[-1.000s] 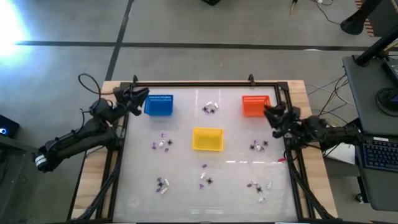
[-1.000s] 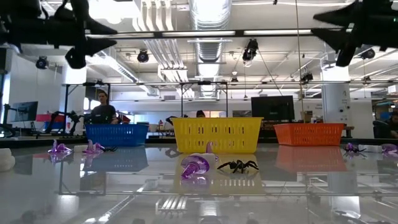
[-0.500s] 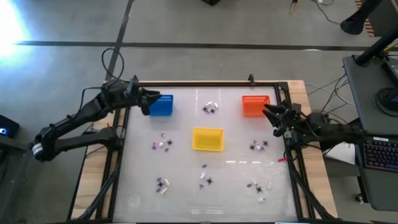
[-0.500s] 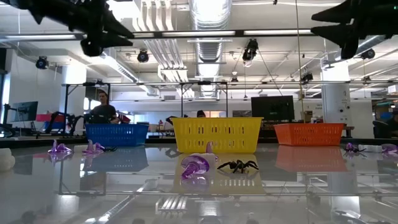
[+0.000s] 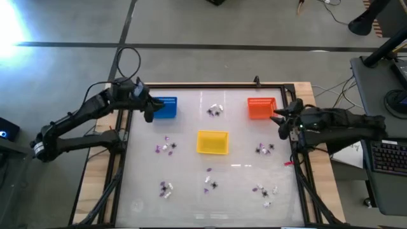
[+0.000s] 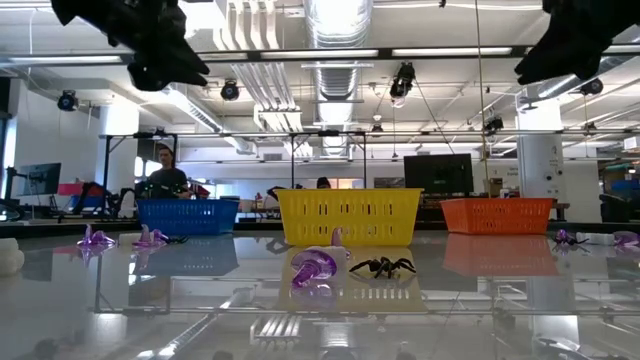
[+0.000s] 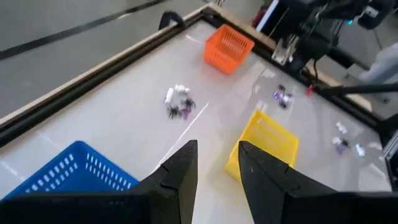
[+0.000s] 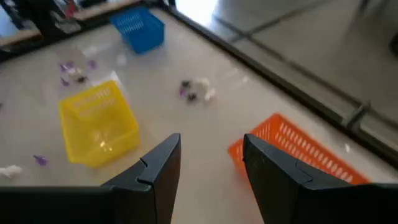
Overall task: Sort Halloween decoration
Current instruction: Put the purple witch hat toy into the orange bin
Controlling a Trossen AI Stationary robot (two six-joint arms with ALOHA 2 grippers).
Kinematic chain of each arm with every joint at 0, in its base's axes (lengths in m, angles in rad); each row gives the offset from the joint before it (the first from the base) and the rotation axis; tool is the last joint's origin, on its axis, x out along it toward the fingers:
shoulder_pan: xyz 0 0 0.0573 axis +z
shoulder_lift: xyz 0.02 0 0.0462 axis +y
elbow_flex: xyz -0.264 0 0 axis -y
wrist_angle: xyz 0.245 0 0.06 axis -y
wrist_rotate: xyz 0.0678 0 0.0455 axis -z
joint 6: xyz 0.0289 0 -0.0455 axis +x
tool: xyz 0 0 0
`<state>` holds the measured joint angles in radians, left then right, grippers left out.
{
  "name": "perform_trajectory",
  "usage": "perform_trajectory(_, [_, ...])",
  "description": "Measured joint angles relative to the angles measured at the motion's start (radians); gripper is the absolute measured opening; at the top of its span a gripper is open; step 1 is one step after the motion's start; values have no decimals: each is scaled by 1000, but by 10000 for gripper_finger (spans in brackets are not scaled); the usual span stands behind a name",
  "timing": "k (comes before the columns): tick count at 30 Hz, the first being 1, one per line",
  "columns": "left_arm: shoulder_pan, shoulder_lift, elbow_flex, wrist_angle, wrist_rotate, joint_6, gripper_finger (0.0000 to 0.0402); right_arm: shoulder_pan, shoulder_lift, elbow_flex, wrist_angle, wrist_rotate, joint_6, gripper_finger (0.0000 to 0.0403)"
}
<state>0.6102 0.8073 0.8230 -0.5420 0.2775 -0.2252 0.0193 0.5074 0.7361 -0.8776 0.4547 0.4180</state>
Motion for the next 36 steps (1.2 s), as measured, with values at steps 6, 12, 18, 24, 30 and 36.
perform_trajectory(6, [0, 3, -23, -1, -1, 27, 99, 0, 134, 23, -71, -156, 111, 166])
perform_trajectory(12, [0, 1, -34, -22, 0, 65, 99, 0, 262, 23, -75, -164, 261, 166])
perform_trajectory(18, [0, -11, -34, -35, 2, 106, 99, 0, 377, 23, -76, -204, 365, 166])
perform_trajectory(24, [0, -25, -34, -65, 2, 165, 99, 0, 469, 24, -130, -224, 505, 166])
perform_trajectory(30, [0, -26, -34, -65, 2, 207, 99, 0, 537, 24, -174, -256, 650, 167])
perform_trajectory(36, [0, -28, -29, -68, 3, 239, 99, 0, 590, 24, -172, -280, 736, 167])
